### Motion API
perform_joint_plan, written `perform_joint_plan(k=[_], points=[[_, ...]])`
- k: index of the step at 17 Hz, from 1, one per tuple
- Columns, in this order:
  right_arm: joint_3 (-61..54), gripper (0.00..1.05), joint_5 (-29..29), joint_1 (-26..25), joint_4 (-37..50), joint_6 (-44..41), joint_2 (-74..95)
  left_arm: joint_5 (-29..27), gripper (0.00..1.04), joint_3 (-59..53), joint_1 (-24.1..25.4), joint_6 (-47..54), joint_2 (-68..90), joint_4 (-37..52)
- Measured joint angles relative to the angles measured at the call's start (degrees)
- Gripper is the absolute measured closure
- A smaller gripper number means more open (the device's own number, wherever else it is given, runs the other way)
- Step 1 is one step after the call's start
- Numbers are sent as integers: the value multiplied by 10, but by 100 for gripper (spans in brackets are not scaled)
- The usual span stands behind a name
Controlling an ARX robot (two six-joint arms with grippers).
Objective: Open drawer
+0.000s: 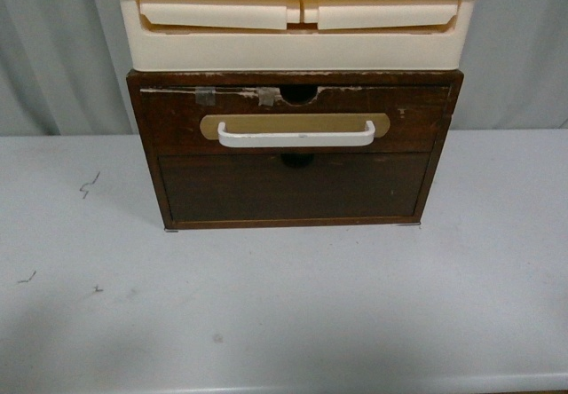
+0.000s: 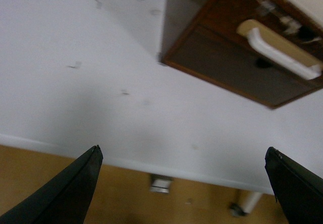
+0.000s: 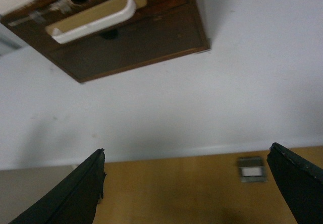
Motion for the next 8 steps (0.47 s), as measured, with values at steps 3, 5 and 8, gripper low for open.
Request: perform_joint_plan(k=[3,5,8], points=[[64,6,-135,36,478,272,463,127,7,104,-116,-330,489,471],[118,6,-132,50,579,345,585,131,7,147,-124,-360,596,532],[194,6,-109,75,615,388,703,138,7,206,-127,-395,711,594]])
